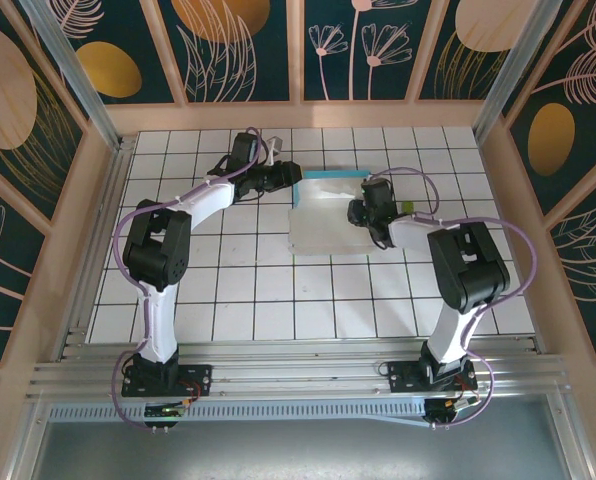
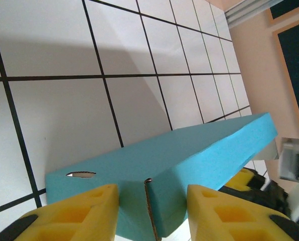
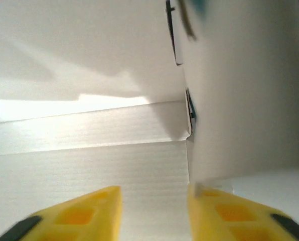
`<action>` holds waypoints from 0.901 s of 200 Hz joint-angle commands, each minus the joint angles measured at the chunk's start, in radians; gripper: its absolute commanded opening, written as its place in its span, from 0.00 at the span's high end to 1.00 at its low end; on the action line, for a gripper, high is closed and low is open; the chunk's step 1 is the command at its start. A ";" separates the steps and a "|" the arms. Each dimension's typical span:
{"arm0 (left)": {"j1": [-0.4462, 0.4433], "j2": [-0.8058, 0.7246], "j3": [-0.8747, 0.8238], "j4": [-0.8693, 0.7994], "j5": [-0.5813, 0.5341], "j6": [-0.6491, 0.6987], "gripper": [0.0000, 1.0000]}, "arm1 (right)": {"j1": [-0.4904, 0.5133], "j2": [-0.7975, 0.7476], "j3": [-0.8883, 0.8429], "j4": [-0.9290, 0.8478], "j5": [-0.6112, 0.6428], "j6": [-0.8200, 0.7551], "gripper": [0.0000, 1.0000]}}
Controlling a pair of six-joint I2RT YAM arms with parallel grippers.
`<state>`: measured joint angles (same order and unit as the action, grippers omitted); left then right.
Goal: Fold the paper box
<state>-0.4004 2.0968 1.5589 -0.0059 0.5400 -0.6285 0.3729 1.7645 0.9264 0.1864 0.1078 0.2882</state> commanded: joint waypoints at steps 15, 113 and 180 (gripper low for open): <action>-0.009 -0.015 0.004 -0.060 -0.014 0.044 0.60 | -0.035 -0.164 -0.026 -0.006 -0.068 -0.047 0.40; -0.009 -0.007 0.025 -0.069 -0.009 0.052 0.60 | -0.410 -0.308 -0.029 -0.054 -0.481 -0.457 0.32; -0.009 -0.014 0.028 -0.083 -0.008 0.058 0.60 | -0.402 -0.032 0.167 -0.195 -0.639 -0.984 0.35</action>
<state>-0.4004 2.0968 1.5692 -0.0315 0.5377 -0.5938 -0.0357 1.6676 1.0008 0.0582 -0.4545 -0.4599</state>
